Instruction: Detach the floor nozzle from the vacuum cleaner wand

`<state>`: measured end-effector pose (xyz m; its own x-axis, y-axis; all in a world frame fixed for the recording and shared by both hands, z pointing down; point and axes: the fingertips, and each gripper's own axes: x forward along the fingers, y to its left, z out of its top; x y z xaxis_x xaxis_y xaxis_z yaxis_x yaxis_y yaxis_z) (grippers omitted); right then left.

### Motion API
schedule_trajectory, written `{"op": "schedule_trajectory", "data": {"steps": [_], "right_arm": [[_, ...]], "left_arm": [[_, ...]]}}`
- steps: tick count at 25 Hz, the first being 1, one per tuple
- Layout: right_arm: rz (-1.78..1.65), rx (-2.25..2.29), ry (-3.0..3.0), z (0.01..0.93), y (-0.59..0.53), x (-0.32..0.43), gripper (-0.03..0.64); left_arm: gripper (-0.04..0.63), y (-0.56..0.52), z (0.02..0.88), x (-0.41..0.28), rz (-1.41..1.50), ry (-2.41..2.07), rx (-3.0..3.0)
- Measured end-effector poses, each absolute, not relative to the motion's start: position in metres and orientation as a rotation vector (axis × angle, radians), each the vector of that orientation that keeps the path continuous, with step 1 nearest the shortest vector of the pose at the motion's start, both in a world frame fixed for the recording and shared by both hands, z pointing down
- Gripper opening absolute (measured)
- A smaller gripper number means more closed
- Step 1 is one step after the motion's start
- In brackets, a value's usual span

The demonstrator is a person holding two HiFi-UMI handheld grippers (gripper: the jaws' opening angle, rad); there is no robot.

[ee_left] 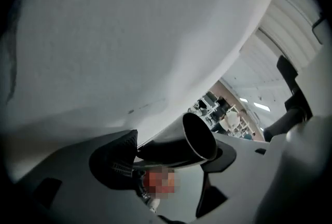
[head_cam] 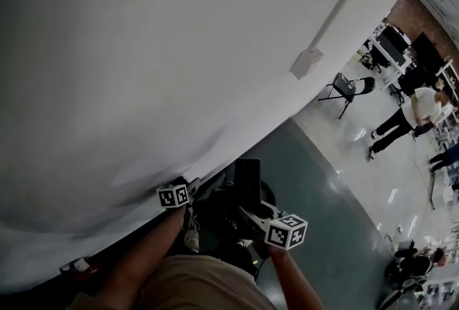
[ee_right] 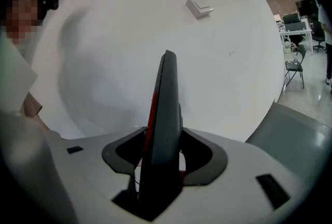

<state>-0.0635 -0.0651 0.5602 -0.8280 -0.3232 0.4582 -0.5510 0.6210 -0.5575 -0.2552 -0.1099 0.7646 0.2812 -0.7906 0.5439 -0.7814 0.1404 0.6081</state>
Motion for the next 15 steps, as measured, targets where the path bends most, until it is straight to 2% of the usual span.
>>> {"op": "schedule_trajectory", "data": {"steps": [5, 12, 15], "right_arm": [[1.048, 0.708, -2.524, 0.572, -0.060, -0.056, 0.215], [1.085, 0.707, -2.468, 0.596, -0.054, -0.031, 0.215], [1.103, 0.687, -2.446, 0.601, -0.049, -0.019, 0.213]], "left_arm": [[0.368, -0.108, 0.754, -0.265, -0.304, -1.476, 1.472], [0.373, -0.106, 0.734, -0.265, -0.377, -1.478, 1.521], [0.373, -0.097, 0.724, -0.274, -0.538, -1.468, 1.449]]}}
